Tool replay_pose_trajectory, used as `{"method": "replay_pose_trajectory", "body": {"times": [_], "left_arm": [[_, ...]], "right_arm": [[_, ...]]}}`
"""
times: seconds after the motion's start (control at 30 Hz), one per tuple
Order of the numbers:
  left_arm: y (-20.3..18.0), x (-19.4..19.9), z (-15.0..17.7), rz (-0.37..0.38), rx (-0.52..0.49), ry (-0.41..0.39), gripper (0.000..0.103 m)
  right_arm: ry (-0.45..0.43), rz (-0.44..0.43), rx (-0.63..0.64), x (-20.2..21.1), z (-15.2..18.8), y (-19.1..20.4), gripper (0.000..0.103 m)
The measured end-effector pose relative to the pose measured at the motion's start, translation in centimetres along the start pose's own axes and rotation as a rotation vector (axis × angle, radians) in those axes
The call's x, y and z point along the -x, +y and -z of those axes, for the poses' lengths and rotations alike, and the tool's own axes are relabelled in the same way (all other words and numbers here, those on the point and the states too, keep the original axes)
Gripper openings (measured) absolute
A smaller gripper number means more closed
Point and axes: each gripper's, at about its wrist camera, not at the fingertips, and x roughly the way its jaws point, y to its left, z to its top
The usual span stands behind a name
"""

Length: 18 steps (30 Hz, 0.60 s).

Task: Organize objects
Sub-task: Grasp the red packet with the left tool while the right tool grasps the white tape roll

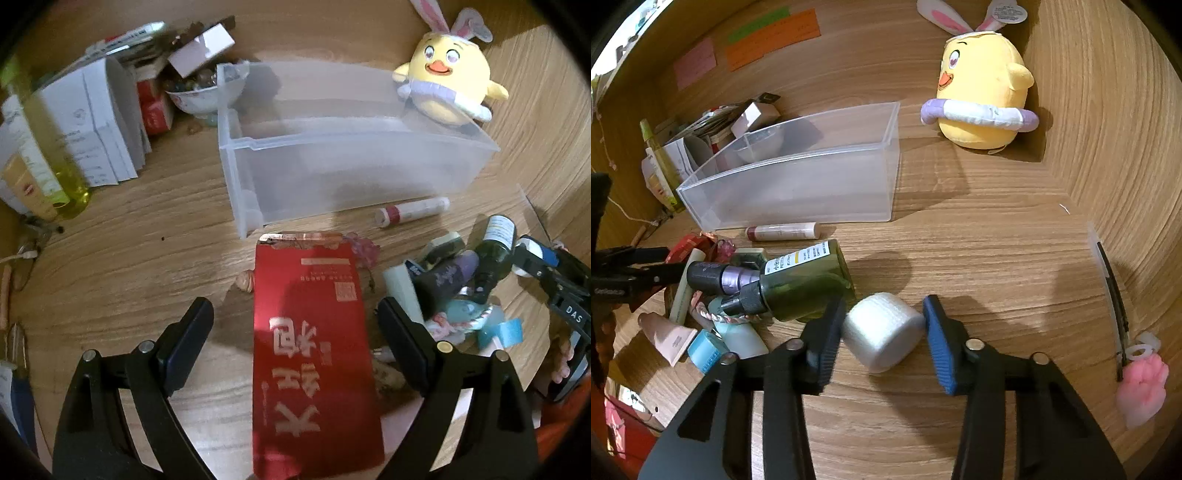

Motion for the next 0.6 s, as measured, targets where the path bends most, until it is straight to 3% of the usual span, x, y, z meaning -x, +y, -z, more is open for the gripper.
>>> {"method": "replay_pose_trajectory", "body": {"times": [0.13,0.2,0.6], "left_arm": [[0.4,-0.5,-0.5,0.036,0.025,0.009,0.071],[0.7,-0.6,-0.5,0.067,0.039,0.008,0.056],[1.2,2.8,0.2,0.045,0.072,-0.096,0.055]], "right_arm": [[-0.009,0.011,0.007,0.2,0.0,0.0,0.038],[-0.016,0.014,0.005,0.4,-0.1,0.0,0.038],[-0.096,0.021,0.027,2.4,-2.5,0.3,0.038]]}}
